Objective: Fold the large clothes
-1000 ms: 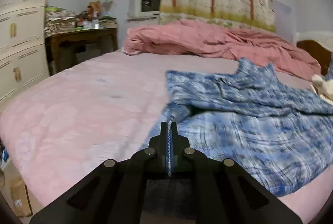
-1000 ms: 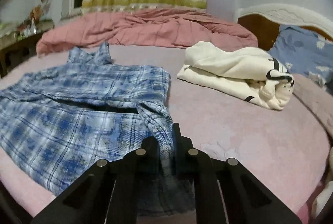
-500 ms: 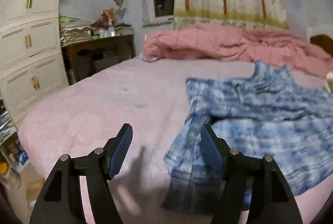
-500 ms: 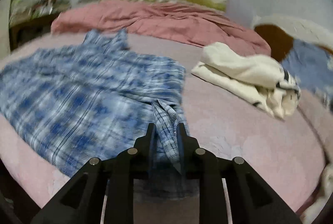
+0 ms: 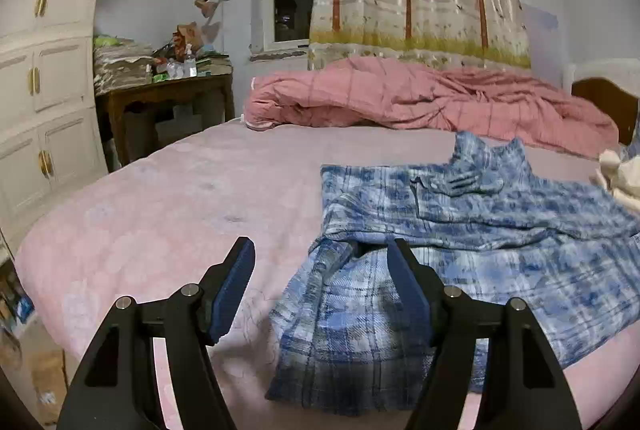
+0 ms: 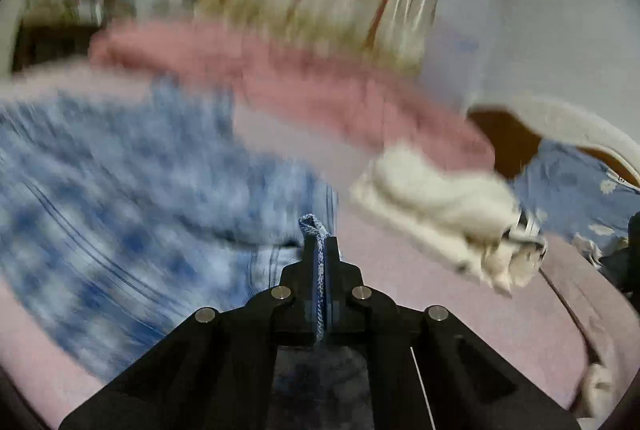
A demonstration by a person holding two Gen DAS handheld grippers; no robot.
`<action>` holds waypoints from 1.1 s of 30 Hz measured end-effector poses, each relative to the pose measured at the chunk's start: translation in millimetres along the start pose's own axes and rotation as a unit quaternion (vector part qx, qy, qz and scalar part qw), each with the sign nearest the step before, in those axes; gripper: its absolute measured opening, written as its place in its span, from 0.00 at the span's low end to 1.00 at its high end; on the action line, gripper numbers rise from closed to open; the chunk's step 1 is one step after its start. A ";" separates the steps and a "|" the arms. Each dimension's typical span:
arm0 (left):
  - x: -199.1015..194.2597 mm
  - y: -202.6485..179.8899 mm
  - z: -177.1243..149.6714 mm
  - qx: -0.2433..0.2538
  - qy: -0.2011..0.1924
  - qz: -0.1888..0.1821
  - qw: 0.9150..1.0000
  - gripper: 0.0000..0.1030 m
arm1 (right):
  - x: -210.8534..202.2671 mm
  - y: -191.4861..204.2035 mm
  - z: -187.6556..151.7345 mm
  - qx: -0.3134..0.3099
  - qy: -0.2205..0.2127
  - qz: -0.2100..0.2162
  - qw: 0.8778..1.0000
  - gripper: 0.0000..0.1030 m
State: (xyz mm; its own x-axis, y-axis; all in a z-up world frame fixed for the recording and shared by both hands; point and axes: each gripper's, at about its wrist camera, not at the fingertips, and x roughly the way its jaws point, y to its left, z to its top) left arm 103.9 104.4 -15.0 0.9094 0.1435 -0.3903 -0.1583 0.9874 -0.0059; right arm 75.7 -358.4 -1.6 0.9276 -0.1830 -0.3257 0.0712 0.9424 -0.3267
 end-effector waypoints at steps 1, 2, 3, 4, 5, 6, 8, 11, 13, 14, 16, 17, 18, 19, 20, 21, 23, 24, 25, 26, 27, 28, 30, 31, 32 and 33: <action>-1.1 1.9 0.3 -0.004 0.000 -0.001 1.000 0.66 | -13.9 -7.9 0.0 0.022 -0.025 -0.002 0.999 0.03; -2.1 3.7 0.7 -0.006 0.000 -0.002 1.000 0.66 | -22.6 -14.7 -0.8 0.042 -0.040 -0.002 0.998 0.03; -3.2 5.2 1.0 -0.006 0.000 -0.001 1.000 0.66 | -30.5 -27.3 -3.0 0.076 -0.051 -0.007 0.996 0.03; -4.2 6.3 1.4 -0.004 -0.001 0.002 1.000 0.66 | -32.1 -36.1 -4.1 0.098 -0.050 -0.010 0.994 0.03; -4.7 7.2 2.1 -0.001 -0.002 0.005 1.000 0.66 | -28.0 -47.0 -6.0 0.123 -0.037 -0.004 0.992 0.03; -4.6 6.9 2.9 0.004 -0.003 0.009 1.000 0.66 | -22.7 -53.5 -5.5 0.136 -0.024 -0.001 0.990 0.03; -2.5 7.8 5.4 0.010 -0.001 0.012 1.000 0.66 | 0.7 -64.6 -8.3 0.159 0.018 0.003 0.987 0.03; 10.8 9.9 9.1 0.013 0.022 -0.003 1.000 0.72 | 43.0 -67.1 -16.4 0.160 0.086 0.029 0.983 0.03; 24.7 13.6 10.2 0.002 0.049 -0.031 0.998 0.72 | 62.4 -67.7 -23.4 0.164 0.122 0.051 0.978 0.03; 32.1 13.9 10.7 0.002 0.063 -0.050 0.997 0.72 | 68.0 -68.1 -26.3 0.169 0.133 0.049 0.975 0.03; 45.9 10.6 9.3 0.014 0.098 -0.083 0.992 0.72 | 63.4 -67.2 -29.8 0.172 0.127 0.044 0.976 0.11; 51.1 8.1 8.4 0.019 0.110 -0.093 0.989 0.72 | 58.6 -67.1 -29.4 0.174 0.119 0.037 0.977 0.14; 55.1 5.1 7.1 0.026 0.119 -0.105 0.987 0.72 | 50.4 -68.1 -28.5 0.177 0.105 0.027 0.978 0.22; 57.7 0.8 4.7 0.032 0.126 -0.110 0.985 0.67 | 43.9 -69.1 -27.7 0.178 0.095 0.024 0.979 0.31; 60.2 -3.2 2.7 0.039 0.129 -0.100 0.986 0.57 | 37.8 -68.2 -27.5 0.178 0.088 0.023 0.980 0.34; 61.0 -5.6 1.3 0.044 0.128 -0.088 0.987 0.51 | 31.0 -67.7 -26.4 0.175 0.080 0.020 0.981 0.36; 60.1 -8.6 -0.2 0.055 0.120 -0.082 0.988 0.12 | 18.4 -64.5 -21.2 0.160 0.069 0.015 0.985 0.36; 57.9 -9.1 -1.0 0.061 0.113 -0.089 0.988 0.02 | 13.9 -61.5 -20.0 0.152 0.065 0.015 0.986 0.36; 55.3 -8.8 -1.3 0.065 0.107 -0.104 0.987 0.03 | 10.4 -59.6 -17.8 0.147 0.061 0.015 0.987 0.36; 51.5 -8.0 -1.8 0.067 0.098 -0.111 0.987 0.03 | 6.3 -56.3 -14.9 0.139 0.056 0.017 0.989 0.36; 48.3 -6.7 -2.8 0.068 0.092 -0.101 0.988 0.02 | 2.9 -54.8 -12.7 0.134 0.054 0.022 0.989 0.36; 45.2 -4.6 -4.1 0.068 0.088 -0.093 0.989 0.02 | 0.4 -49.8 -10.1 0.126 0.050 0.029 0.990 0.36; 34.9 1.7 -5.9 0.058 0.066 -0.107 0.990 0.02 | -3.6 -43.4 -7.4 0.118 0.043 0.037 0.991 0.36; 26.2 5.0 -7.2 0.056 0.049 -0.114 0.991 0.02 | -4.3 -39.2 -5.9 0.114 0.041 0.043 0.992 0.36; 15.9 7.7 -7.9 0.057 0.029 -0.124 0.990 0.02 | -5.1 -37.5 -5.2 0.112 0.040 0.045 0.992 0.36; 5.2 10.1 -8.4 0.058 0.006 -0.135 0.989 0.02 | -4.3 -33.6 -5.4 0.110 0.041 0.046 0.992 0.36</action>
State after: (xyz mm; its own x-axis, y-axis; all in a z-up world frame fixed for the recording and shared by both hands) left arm 103.8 114.6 -24.8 0.9082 -0.1264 -0.3991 0.1350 0.9908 -0.0066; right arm 67.3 -390.8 6.0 0.9016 -0.1066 -0.4192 0.0741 0.9929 -0.0932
